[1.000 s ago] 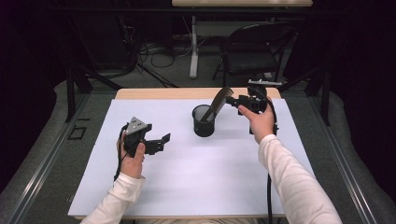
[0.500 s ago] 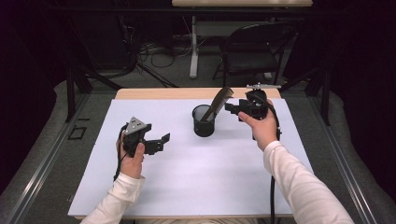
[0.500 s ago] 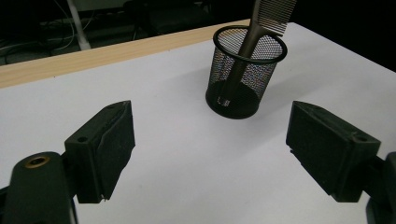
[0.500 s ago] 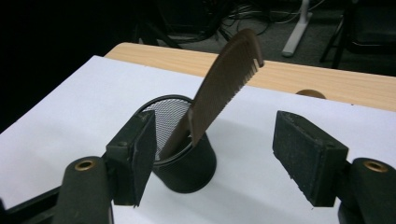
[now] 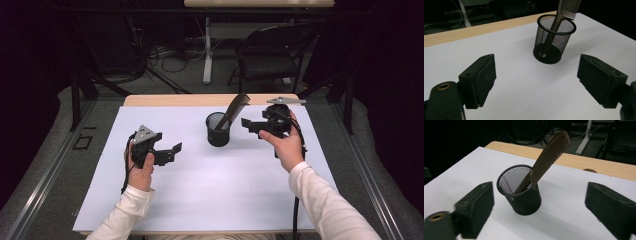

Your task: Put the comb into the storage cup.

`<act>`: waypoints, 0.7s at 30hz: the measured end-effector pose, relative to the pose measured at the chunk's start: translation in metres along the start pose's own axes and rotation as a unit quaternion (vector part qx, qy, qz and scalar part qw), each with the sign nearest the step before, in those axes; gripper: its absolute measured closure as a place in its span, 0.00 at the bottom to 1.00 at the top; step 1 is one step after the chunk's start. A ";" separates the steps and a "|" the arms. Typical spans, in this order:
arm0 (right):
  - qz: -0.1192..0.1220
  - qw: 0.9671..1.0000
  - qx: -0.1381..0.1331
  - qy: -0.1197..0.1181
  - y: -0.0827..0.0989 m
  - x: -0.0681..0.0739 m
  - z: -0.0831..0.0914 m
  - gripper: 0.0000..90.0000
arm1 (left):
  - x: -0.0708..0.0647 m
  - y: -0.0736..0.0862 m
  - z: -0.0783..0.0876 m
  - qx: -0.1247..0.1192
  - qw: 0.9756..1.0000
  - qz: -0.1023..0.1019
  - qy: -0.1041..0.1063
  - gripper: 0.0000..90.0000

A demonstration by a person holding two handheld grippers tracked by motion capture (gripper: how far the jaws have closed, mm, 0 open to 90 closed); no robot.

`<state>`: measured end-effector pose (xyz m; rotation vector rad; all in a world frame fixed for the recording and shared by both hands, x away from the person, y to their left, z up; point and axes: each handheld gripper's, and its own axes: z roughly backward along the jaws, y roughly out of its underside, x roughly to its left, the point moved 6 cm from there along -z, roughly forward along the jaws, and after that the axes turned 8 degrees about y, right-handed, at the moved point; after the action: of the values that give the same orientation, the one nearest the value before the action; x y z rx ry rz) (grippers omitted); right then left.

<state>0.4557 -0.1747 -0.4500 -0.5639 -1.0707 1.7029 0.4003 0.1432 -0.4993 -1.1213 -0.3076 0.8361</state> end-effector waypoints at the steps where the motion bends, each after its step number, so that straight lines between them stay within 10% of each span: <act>1: 0.003 1.000 0.001 0.000 0.002 0.000 0.002 0.06 | 0.000 0.000 0.000 0.000 1.000 0.000 0.000 0.17; 21: 0.030 0.999 -0.018 -0.005 0.030 0.000 0.042 0.00 | -0.001 -0.005 0.010 0.000 1.000 -0.010 0.016 0.17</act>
<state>0.4080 -0.1937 -0.4553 -0.6155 -1.1038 1.7428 0.3955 0.1487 -0.4904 -1.1294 -0.2922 0.7997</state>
